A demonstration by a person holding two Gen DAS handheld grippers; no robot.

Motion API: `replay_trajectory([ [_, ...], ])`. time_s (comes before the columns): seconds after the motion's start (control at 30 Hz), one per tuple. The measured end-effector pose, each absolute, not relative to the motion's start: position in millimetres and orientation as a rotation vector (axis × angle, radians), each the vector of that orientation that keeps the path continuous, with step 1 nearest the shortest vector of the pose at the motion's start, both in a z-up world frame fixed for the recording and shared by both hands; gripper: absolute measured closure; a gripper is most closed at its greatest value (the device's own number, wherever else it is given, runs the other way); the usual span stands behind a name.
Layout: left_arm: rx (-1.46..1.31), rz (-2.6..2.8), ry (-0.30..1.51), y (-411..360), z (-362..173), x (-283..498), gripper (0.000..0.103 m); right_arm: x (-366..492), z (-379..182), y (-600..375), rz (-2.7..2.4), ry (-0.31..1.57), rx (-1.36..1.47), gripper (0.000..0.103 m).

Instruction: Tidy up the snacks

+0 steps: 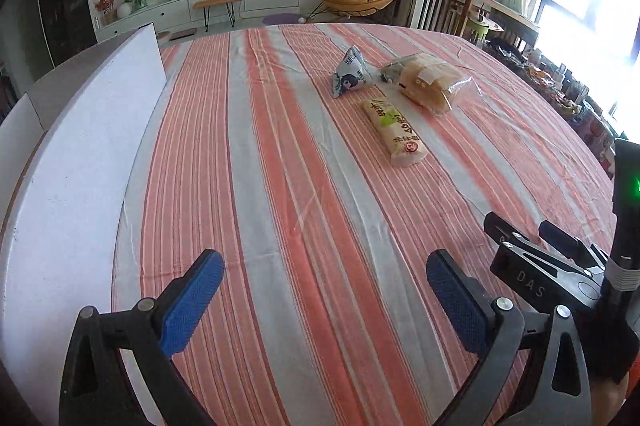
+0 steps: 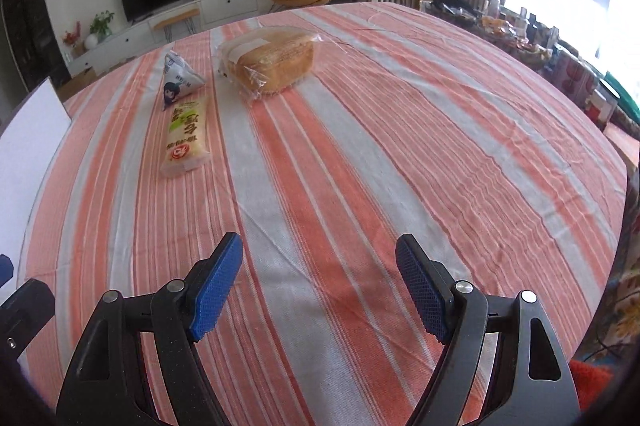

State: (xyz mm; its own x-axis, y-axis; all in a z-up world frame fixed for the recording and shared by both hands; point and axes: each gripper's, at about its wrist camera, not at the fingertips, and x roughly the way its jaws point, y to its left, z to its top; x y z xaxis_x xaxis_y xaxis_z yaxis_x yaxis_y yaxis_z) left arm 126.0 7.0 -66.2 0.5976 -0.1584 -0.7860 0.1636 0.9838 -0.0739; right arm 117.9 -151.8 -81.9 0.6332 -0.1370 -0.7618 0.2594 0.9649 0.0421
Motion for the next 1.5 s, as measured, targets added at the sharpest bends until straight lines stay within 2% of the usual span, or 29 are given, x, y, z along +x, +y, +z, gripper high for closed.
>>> replay_trajectory([
  [0.3,0.046,-0.121,0.964,17.6,-104.6,145.5,0.003,119.5,-87.3,-149.3,-0.243,0.89,0.128,0.018],
  [0.6,0.062,-0.113,0.946,13.9,-106.0,145.0,0.0,118.2,-86.6,-147.6,-0.238,0.895,0.124,0.014],
  [1.5,0.061,-0.115,0.947,13.7,-105.9,145.7,0.0,118.2,-86.4,-148.0,-0.237,0.896,0.124,0.013],
])
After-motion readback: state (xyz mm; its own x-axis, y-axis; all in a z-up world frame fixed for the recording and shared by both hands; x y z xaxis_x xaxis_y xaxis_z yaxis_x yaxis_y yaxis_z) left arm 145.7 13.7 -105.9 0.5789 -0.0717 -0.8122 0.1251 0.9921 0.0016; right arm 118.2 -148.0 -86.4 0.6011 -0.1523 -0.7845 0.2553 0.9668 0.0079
